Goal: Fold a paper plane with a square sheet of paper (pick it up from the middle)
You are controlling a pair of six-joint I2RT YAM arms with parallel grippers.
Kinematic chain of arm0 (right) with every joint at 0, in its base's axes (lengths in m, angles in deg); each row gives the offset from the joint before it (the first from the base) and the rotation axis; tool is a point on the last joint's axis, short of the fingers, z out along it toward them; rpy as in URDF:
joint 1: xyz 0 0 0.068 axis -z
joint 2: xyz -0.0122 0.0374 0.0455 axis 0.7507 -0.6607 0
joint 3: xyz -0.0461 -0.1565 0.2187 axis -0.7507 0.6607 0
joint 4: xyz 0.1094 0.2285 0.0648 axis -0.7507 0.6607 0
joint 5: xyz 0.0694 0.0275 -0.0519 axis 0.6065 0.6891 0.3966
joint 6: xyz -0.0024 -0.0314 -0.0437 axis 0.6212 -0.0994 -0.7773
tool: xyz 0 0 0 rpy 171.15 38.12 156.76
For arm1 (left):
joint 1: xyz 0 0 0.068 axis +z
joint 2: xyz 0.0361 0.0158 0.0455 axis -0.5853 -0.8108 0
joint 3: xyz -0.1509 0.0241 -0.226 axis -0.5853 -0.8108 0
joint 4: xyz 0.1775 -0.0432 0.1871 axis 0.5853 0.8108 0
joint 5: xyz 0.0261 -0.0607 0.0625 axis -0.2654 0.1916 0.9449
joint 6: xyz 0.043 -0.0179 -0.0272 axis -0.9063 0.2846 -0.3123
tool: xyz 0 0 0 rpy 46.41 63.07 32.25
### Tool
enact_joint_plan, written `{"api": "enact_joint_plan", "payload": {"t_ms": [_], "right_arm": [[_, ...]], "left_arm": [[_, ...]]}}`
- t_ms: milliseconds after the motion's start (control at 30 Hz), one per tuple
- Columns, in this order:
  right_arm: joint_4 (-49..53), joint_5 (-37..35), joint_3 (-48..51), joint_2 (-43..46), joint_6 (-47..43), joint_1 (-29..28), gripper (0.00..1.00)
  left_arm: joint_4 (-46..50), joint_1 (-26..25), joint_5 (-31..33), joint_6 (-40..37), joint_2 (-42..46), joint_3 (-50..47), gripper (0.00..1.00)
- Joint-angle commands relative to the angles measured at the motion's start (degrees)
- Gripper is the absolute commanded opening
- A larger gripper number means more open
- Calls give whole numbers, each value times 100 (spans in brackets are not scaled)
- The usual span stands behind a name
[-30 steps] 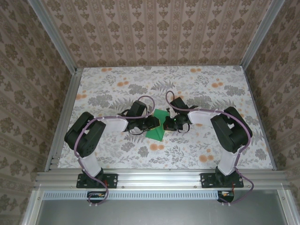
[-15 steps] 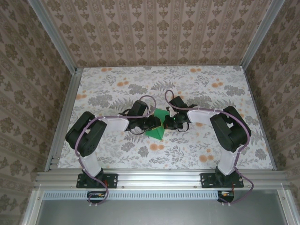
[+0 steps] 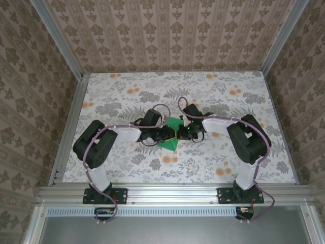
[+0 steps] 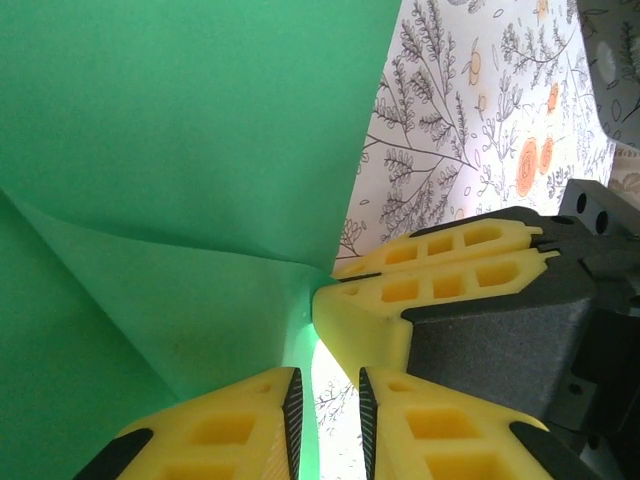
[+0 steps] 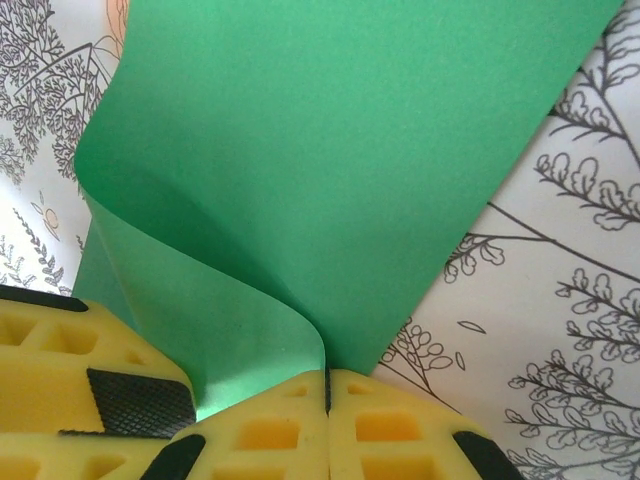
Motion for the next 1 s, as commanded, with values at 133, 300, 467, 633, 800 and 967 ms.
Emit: {"api": "enact_joint_plan", "payload": {"t_ms": [133, 300, 467, 633, 800, 967], "right_arm": [[219, -165, -171, -142, -68, -33, 7], [227, -192, -187, -166, -63, -26, 7], [230, -234, -207, -196, -54, -25, 7], [214, -253, -221, -219, -30, -21, 7], [219, -259, -255, -262, -29, -19, 7], [220, -278, -269, -273, -14, -8, 7]], "left_arm": [[273, -33, 4, -76, -119, 172, 24], [319, -34, 30, -67, -152, 187, 23], [338, -37, 15, -68, -209, 197, 22], [315, -38, -10, -50, -248, 195, 21], [331, -30, 9, -44, -255, 191, 21], [350, -34, 14, -34, -271, 195, 20]]}}
